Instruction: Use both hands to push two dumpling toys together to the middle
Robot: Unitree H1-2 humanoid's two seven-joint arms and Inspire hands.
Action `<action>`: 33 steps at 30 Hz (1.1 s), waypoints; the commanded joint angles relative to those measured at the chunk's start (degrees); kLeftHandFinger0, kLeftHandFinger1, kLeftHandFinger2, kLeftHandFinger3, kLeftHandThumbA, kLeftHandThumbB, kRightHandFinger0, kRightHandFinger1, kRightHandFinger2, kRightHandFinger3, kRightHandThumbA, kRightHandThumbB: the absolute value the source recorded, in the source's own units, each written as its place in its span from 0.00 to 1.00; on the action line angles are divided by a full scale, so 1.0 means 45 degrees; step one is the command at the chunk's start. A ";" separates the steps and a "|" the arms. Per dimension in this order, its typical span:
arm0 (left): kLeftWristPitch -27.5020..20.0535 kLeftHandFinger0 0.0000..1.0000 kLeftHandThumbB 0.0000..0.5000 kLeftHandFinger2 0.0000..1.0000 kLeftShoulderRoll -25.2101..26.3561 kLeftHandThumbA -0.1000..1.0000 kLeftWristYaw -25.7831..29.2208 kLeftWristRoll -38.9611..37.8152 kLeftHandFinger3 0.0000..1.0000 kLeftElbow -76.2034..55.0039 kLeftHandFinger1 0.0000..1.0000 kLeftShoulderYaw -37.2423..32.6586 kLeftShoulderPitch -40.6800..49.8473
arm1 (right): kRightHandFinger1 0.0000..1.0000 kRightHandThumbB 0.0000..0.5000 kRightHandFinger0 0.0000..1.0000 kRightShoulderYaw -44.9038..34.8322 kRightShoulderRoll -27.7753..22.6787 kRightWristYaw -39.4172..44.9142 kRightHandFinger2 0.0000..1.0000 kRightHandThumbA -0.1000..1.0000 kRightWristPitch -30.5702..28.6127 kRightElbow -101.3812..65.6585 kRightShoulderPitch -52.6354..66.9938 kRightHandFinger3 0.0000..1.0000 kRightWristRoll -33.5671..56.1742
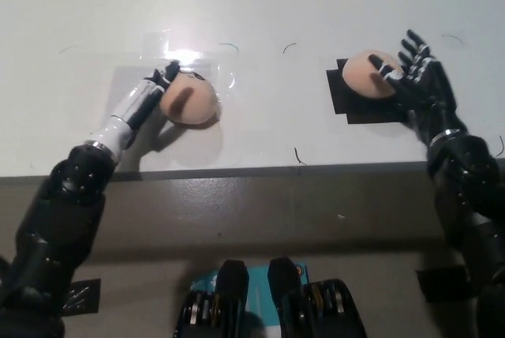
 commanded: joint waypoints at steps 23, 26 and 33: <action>0.0748 1.00 0.80 1.00 -0.0810 1.00 0.0267 0.1004 1.00 -0.2059 1.00 -0.0524 0.0377 | 1.00 0.62 1.00 0.0395 0.2464 0.0462 1.00 1.00 -0.0645 -0.0425 0.0672 1.00 0.0071; 0.0637 1.00 0.83 1.00 -0.0963 1.00 0.0430 0.1218 1.00 -0.1829 1.00 -0.0666 0.0287 | 1.00 0.59 1.00 0.0404 0.2662 0.0578 1.00 1.00 -0.0946 -0.0267 0.0790 1.00 0.0077; 0.0440 1.00 0.80 1.00 -0.1363 1.00 0.0427 0.1459 1.00 -0.1791 1.00 -0.1009 0.0276 | 1.00 0.54 1.00 0.0583 0.3135 0.0721 1.00 1.00 -0.1277 -0.0101 0.1109 1.00 0.0009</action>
